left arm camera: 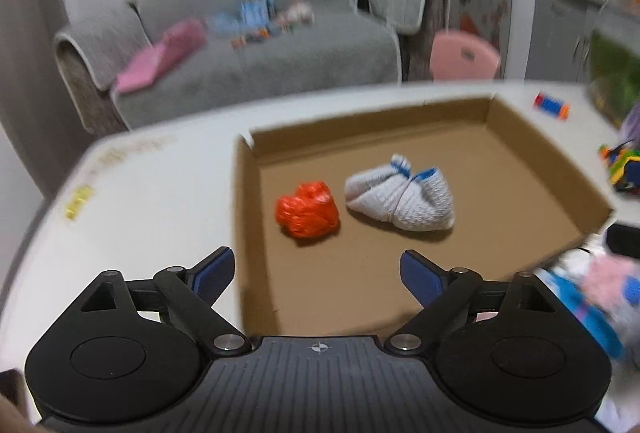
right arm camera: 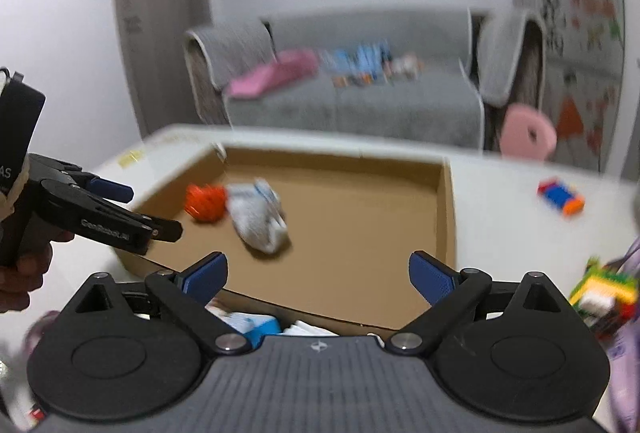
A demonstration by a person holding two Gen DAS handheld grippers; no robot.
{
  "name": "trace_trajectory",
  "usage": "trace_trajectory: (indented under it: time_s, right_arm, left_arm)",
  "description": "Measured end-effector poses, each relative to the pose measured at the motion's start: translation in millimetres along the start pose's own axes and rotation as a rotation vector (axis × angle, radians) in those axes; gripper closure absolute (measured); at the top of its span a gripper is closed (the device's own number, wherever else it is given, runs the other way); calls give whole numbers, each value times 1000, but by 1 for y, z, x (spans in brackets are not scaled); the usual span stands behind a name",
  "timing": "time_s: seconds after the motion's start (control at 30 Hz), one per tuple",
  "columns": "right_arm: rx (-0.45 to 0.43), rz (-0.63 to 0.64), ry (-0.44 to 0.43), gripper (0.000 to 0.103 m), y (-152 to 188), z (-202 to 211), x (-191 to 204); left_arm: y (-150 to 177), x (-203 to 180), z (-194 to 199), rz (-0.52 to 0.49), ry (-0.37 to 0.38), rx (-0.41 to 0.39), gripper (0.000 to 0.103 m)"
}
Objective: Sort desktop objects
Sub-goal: 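Withdraw both open grippers from the box back toward the heap, then grasp pink polka-dot towel bundle with left gripper while right grasps gray sock bundle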
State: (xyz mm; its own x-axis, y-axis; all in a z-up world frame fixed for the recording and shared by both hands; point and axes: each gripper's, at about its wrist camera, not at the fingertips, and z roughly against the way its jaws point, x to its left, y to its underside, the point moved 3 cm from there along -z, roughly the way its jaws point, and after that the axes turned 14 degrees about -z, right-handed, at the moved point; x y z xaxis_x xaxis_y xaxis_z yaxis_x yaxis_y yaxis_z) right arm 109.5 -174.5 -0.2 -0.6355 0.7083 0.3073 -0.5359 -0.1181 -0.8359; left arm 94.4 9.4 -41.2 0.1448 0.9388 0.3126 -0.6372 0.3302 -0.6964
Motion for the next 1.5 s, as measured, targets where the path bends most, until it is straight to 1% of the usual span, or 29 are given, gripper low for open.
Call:
trace_trajectory:
  time_s: [0.07, 0.1, 0.17, 0.27, 0.33, 0.4, 0.5, 0.6, 0.73, 0.8, 0.93, 1.03, 1.23, 1.5]
  right_arm:
    - [-64, 28, -29, 1, 4, 28, -2]
    - [-83, 33, -38, 1, 8, 39, -4]
    - [-111, 17, -44, 0, 23, 61, -13]
    - [-87, -57, -31, 0, 44, 77, -31]
    - [-73, -86, -6, 0, 51, 77, -36]
    - [-59, -88, -10, 0, 56, 75, -35]
    - [-44, -25, 0, 0, 61, 67, -29]
    - [-2, 22, 19, 1, 67, 56, -26]
    - [33, 58, 26, 1, 69, 43, -19]
    - [45, 70, 27, 1, 73, 40, -18]
    - [56, 101, 37, 1, 80, 42, -20]
    - [64, 114, 32, 1, 88, 46, -18]
    - [74, 126, 28, 1, 90, 45, -14]
    - [83, 135, 25, 1, 90, 44, -14]
  left_arm:
    - [14, -7, 29, -29, -9, -76, 1]
    - [22, -13, 41, -47, -5, -108, 0]
    - [42, -27, 60, -104, 28, -147, 0]
    - [68, -47, 79, -197, 88, -194, 0]
    - [75, -60, 86, -254, 90, -216, 0]
    - [78, -63, 84, -263, 98, -235, 0]
    - [77, -56, 80, -208, 145, -214, 0]
    - [80, -47, 82, -139, 195, -200, 1]
    - [86, -43, 99, -79, 282, -247, 0]
    - [85, -49, 100, -81, 308, -239, 0]
    - [87, -61, 89, -74, 291, -172, 0]
    - [90, -67, 83, -63, 276, -136, 1]
    - [92, -74, 72, -75, 252, -100, 0]
    - [86, -77, 61, -23, 234, -77, 0]
